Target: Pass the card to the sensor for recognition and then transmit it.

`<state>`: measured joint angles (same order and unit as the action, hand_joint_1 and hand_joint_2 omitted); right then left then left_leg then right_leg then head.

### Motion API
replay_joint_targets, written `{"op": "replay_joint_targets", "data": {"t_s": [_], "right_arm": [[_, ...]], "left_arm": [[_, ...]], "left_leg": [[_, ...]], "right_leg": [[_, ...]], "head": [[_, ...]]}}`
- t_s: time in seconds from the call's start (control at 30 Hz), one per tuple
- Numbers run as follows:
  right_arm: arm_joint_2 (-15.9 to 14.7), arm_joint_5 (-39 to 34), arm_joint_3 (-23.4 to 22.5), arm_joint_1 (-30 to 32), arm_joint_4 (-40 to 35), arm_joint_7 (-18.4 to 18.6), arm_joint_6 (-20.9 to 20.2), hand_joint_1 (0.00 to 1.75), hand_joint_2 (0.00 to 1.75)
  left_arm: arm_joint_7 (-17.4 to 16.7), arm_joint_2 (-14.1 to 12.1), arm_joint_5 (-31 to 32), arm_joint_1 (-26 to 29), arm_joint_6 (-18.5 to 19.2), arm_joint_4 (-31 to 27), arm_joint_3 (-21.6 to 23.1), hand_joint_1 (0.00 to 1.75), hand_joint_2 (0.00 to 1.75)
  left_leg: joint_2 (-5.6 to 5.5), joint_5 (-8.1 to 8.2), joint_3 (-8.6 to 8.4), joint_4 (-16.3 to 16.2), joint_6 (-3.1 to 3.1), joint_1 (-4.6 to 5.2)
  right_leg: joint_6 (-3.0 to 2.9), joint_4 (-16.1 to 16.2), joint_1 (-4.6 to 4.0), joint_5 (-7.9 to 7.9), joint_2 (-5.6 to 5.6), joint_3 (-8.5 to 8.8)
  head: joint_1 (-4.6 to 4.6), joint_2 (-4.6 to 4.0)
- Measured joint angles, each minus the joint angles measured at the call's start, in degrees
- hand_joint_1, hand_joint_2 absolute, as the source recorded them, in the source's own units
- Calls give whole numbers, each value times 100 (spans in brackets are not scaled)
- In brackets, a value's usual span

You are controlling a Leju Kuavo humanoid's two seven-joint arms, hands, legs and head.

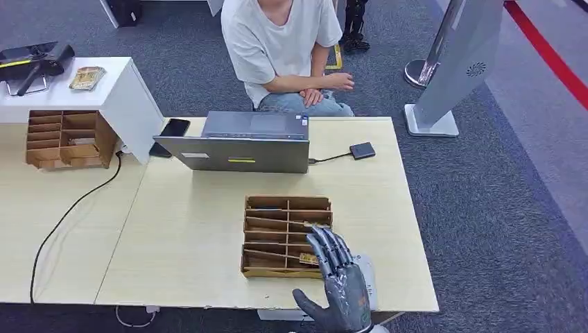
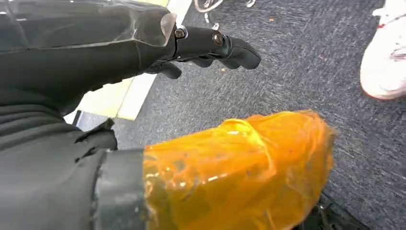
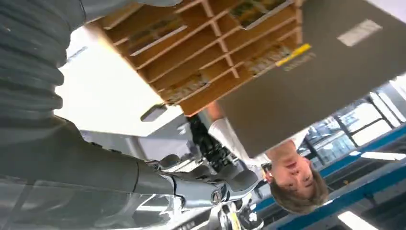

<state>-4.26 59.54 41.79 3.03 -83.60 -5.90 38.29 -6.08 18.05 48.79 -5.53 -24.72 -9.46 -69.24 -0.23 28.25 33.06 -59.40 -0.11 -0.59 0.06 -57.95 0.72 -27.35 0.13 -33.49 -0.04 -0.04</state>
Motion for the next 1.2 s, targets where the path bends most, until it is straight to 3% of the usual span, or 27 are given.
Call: {"op": "replay_joint_targets", "data": {"t_s": [0.13,0.5,0.77,1.2], "right_arm": [[-33,303,-94,121,26,170,0,0,175],[-55,336,-179,224,37,194,2,0,175],[-116,1009,-186,312,59,699,2,0,175],[-203,1053,-44,330,334,848,2,0,175]], "left_arm": [[17,-7,55,-2,26,0,0,0,0],[20,-9,59,-2,37,0,0,0,0],[22,-11,118,-2,37,0,4,0,0],[22,-11,90,-2,28,0,4,0,0]], "left_leg": [[0,0,0,0,0,0],[1,0,-1,0,0,0],[0,1,1,0,1,0],[0,3,1,0,4,0]], "right_leg": [[0,0,0,0,0,0],[0,0,0,0,0,0],[0,0,0,0,0,0],[0,0,0,0,-1,1]], "head": [[2,0],[2,0],[2,0],[2,0]]}}
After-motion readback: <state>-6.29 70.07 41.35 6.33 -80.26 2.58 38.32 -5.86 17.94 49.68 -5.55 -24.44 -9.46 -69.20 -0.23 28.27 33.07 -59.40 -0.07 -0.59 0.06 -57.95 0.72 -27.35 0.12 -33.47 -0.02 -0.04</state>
